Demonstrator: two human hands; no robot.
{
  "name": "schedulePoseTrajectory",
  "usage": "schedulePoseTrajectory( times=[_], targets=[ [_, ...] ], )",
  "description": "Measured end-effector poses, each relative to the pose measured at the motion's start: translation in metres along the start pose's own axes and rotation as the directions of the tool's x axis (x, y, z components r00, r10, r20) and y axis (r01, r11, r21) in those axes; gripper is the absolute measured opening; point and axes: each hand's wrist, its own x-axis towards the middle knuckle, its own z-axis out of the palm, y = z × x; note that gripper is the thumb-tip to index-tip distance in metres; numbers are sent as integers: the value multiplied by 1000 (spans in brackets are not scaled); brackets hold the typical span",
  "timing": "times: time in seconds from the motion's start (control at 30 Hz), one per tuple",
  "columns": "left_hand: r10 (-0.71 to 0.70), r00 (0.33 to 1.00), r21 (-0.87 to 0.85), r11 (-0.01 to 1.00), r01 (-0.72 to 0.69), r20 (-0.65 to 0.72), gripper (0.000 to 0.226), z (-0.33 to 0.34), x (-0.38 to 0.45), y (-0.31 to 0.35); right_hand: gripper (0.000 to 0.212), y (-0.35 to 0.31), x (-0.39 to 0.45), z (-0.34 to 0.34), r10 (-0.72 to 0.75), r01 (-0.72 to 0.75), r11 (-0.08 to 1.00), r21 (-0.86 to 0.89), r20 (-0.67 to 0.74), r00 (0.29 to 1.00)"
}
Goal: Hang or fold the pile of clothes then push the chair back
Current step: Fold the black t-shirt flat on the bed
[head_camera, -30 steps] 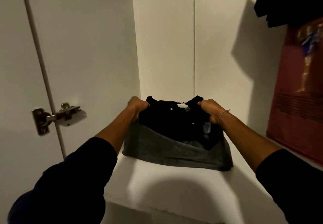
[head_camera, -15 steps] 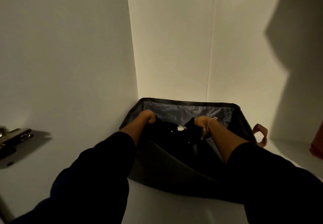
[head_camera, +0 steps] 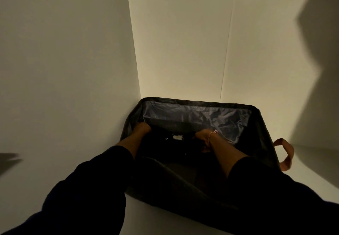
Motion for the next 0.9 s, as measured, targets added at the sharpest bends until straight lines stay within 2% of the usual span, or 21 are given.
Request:
schedulePoseTrajectory(
  times=[0.1, 0.17, 0.23, 0.3, 0.4, 0.47, 0.57, 0.63, 0.73, 0.83, 0.9],
  targets=[
    [14, 998, -27, 1000, -16, -64, 69, 1, -11, 6, 16, 1, -9, -1, -35, 32, 996, -83, -34, 999],
    [64, 987, 12, 998, -63, -148, 55, 2, -22, 9, 21, 2, -5, -2, -66, 61, 994, -91, -47, 997],
    [158, 946, 119, 984, -129, -284, 39, 3, -28, 10, 29, 4, -3, -2, -120, 112, 985, -129, -60, 991],
    [247, 912, 250, 954, -169, -326, 31, 2, -40, 10, 43, 6, 3, -6, -190, 159, 954, -253, -105, 976],
    [283, 917, 356, 918, -175, -280, 35, -7, -50, 19, 63, -1, 2, -11, -398, 246, 784, -570, -157, 904],
    [264, 945, 322, 927, -193, -192, 43, -17, -51, 30, 63, -10, -3, -14, -461, 317, 673, -668, -44, 886],
    [191, 975, 377, 900, -219, 110, 69, -24, -42, 40, 53, -19, -13, -12, -281, 344, 732, -587, 200, 939],
    [127, 965, 482, 847, -226, 230, 68, -22, -38, 39, 50, -22, -16, -8, -256, 370, 686, -627, 268, 929],
    [135, 951, 527, 806, -269, 280, 56, -17, -30, 29, 49, -24, -16, -9, -282, 416, 656, -629, 307, 909],
    [132, 948, 516, 812, -271, 290, 57, -21, -32, 20, 49, -25, -22, -20, -244, 413, 682, -604, 344, 907],
    [124, 951, 538, 801, -265, 284, 59, -24, -37, 16, 49, -26, -29, -28, -248, 429, 639, -638, 357, 900]
  ],
)
